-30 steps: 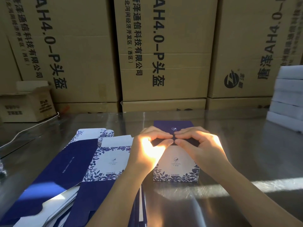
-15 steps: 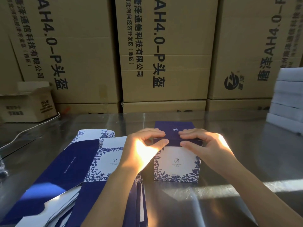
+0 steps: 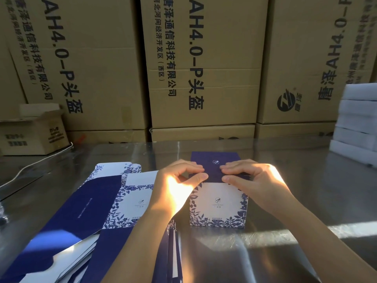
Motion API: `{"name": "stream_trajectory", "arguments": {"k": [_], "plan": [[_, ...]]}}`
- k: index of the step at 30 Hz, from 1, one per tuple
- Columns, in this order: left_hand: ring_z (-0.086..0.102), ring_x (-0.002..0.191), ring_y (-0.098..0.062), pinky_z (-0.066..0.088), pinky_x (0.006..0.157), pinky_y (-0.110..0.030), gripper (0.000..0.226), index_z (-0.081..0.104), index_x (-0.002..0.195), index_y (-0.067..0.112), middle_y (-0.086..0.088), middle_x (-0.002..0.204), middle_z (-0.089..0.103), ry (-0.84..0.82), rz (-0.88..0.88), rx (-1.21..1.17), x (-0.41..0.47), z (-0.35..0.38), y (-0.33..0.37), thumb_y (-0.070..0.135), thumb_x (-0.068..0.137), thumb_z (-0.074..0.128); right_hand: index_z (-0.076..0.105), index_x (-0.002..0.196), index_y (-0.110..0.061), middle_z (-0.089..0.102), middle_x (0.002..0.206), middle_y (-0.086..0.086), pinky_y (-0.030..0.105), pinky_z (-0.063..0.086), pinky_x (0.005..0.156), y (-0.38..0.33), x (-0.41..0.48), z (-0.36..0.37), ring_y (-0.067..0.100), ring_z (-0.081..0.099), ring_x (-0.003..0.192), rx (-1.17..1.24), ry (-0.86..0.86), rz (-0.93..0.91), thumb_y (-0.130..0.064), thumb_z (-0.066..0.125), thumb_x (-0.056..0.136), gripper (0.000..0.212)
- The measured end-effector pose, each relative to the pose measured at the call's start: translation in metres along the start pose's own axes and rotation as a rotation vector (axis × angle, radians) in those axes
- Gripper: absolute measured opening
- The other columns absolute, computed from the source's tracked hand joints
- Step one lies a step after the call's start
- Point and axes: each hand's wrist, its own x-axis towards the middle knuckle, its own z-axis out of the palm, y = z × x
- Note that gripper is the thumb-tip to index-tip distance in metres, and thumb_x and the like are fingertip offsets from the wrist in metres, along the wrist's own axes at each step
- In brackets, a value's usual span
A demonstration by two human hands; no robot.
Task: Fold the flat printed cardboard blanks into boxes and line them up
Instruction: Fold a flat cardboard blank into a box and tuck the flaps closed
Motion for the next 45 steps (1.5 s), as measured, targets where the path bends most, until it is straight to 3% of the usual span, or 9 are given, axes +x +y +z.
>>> {"name": "stream_trajectory", "arguments": {"k": [8,11,13,16,25,32,37,42,45], "plan": [[0.062,0.095,-0.013,0.05,0.086,-0.038,0.022,0.069,0.074,0.042,0.02,0.096,0.066,-0.071,-0.097,-0.008,0.002,-0.007,-0.001,0.022,0.068,0.078,0.077,0.077,-0.038,0.071,0.098,-0.021,0.006,0.046,0.076,0.008,0.004,-0.014,-0.007,0.061,0.101,0.124,-0.084,0.076,-0.016,0.081,0.07,0.023],[0.062,0.091,-0.001,0.05,0.087,-0.033,0.014,0.07,0.075,0.042,0.024,0.093,0.068,-0.088,-0.089,-0.022,0.003,-0.008,-0.002,0.034,0.064,0.075,0.076,0.079,-0.041,0.072,0.097,-0.02,0.012,0.046,0.088,0.012,0.005,-0.014,-0.005,0.062,0.102,0.124,-0.085,0.063,-0.021,0.081,0.068,0.024],[0.058,0.102,0.007,0.046,0.094,-0.025,0.018,0.069,0.074,0.041,0.027,0.089,0.068,-0.072,-0.055,-0.011,0.003,-0.007,-0.004,0.026,0.068,0.077,0.076,0.076,-0.043,0.073,0.095,-0.019,0.016,0.045,0.091,0.014,0.005,-0.013,-0.003,0.063,0.101,0.144,-0.069,0.065,-0.018,0.08,0.069,0.026],[0.053,0.108,0.012,0.04,0.098,-0.015,0.028,0.067,0.072,0.042,0.032,0.084,0.066,-0.05,-0.018,0.025,0.003,-0.004,-0.007,0.017,0.071,0.078,0.075,0.071,-0.042,0.073,0.092,-0.017,0.009,0.045,0.085,0.015,0.005,-0.009,-0.001,0.065,0.098,0.169,-0.045,0.057,-0.022,0.079,0.067,0.021],[0.053,0.111,0.011,0.042,0.1,-0.022,0.015,0.069,0.074,0.038,0.025,0.092,0.067,-0.084,-0.052,-0.027,0.003,-0.005,-0.007,0.024,0.069,0.075,0.076,0.068,-0.035,0.074,0.09,-0.014,0.006,0.043,0.087,0.017,0.005,-0.009,-0.003,0.065,0.096,0.215,-0.038,0.08,-0.019,0.079,0.067,0.016],[0.055,0.11,0.009,0.046,0.097,-0.026,0.025,0.072,0.079,0.036,0.025,0.093,0.07,-0.111,-0.119,-0.093,0.002,-0.007,-0.007,0.012,0.073,0.077,0.075,0.083,-0.042,0.071,0.1,-0.021,0.002,0.04,0.086,0.019,0.005,-0.017,-0.008,0.059,0.107,0.201,-0.147,0.086,-0.042,0.075,0.062,0.021],[0.056,0.106,0.012,0.047,0.085,-0.013,0.025,0.073,0.077,0.032,0.023,0.09,0.071,-0.115,-0.145,-0.142,0.004,-0.008,-0.008,0.007,0.073,0.077,0.078,0.077,-0.033,0.074,0.097,-0.013,0.022,0.048,0.094,0.026,0.006,-0.02,-0.001,0.062,0.107,0.255,-0.113,0.085,-0.05,0.079,0.052,0.03],[0.058,0.104,0.01,0.045,0.083,-0.009,0.022,0.073,0.075,0.029,0.022,0.089,0.071,-0.098,-0.133,-0.136,0.004,-0.007,-0.008,0.007,0.071,0.077,0.078,0.074,-0.033,0.074,0.095,-0.012,0.024,0.046,0.094,0.027,0.006,-0.019,0.0,0.063,0.106,0.255,-0.097,0.09,-0.048,0.078,0.053,0.025],[0.059,0.104,0.009,0.046,0.084,-0.009,0.023,0.073,0.073,0.032,0.023,0.088,0.071,-0.091,-0.111,-0.118,0.004,-0.006,-0.009,0.009,0.071,0.078,0.077,0.073,-0.034,0.074,0.093,-0.014,0.017,0.048,0.09,0.026,0.005,-0.019,-0.002,0.063,0.104,0.261,-0.086,0.092,-0.044,0.077,0.055,0.02]]}}
